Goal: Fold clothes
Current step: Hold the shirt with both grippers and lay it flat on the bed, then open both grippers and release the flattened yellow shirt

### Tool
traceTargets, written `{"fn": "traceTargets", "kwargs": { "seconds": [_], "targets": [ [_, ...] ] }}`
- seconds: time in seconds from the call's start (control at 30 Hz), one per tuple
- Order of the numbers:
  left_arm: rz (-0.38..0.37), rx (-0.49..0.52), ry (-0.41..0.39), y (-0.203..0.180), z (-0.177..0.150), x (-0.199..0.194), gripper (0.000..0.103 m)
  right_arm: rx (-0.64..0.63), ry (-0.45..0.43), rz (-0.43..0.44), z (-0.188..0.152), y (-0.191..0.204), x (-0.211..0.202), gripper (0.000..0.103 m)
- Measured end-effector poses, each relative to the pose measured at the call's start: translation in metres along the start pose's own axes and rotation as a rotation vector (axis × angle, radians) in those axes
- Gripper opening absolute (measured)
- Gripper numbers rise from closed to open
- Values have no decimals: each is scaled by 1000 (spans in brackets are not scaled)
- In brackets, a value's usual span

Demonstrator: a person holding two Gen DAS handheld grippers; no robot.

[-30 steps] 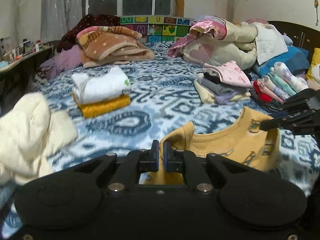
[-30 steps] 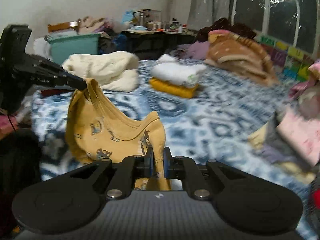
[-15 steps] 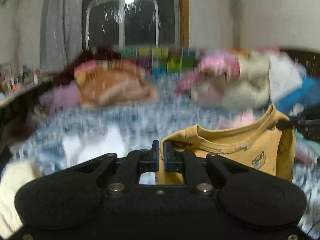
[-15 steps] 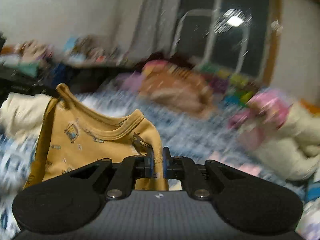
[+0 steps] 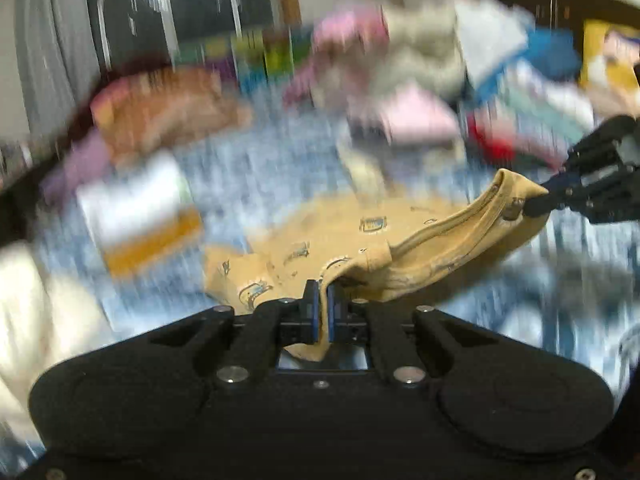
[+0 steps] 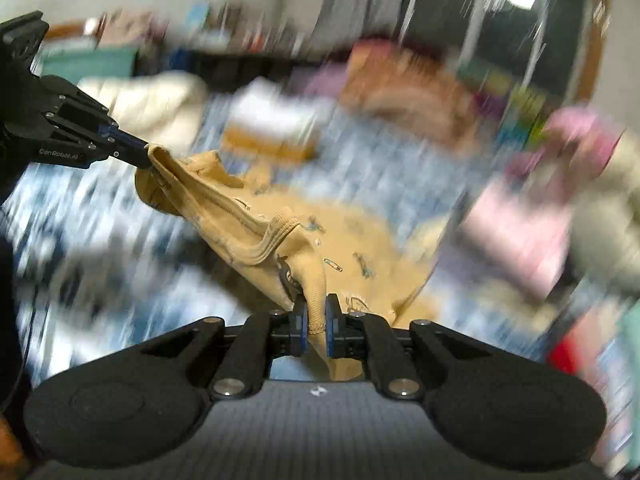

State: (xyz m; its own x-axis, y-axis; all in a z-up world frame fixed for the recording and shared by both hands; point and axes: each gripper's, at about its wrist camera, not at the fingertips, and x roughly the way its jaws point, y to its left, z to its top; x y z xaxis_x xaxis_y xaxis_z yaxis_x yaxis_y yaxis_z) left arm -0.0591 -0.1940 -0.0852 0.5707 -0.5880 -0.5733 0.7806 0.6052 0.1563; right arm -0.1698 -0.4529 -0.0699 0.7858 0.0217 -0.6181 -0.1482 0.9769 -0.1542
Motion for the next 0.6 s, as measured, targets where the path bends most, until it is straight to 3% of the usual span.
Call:
{"fn": "traceTargets", "kwargs": {
  "seconds": [0.07,0.2,0.53,0.6],
  "targets": [
    [0,-5,54,-11,-24,7,3,-20,73,19,-21,17,18,10],
    [-1,-29,97,-20,-45,2,1,-56,125,25,-38,37,28,10],
    [-36,60,116,-45,-59,-16,1,-166,190,45,-54,80,10,7],
    [-67,73,166,-49,-63,-16,0,-207,205,29,-61,91,10,7]
  ]
}}
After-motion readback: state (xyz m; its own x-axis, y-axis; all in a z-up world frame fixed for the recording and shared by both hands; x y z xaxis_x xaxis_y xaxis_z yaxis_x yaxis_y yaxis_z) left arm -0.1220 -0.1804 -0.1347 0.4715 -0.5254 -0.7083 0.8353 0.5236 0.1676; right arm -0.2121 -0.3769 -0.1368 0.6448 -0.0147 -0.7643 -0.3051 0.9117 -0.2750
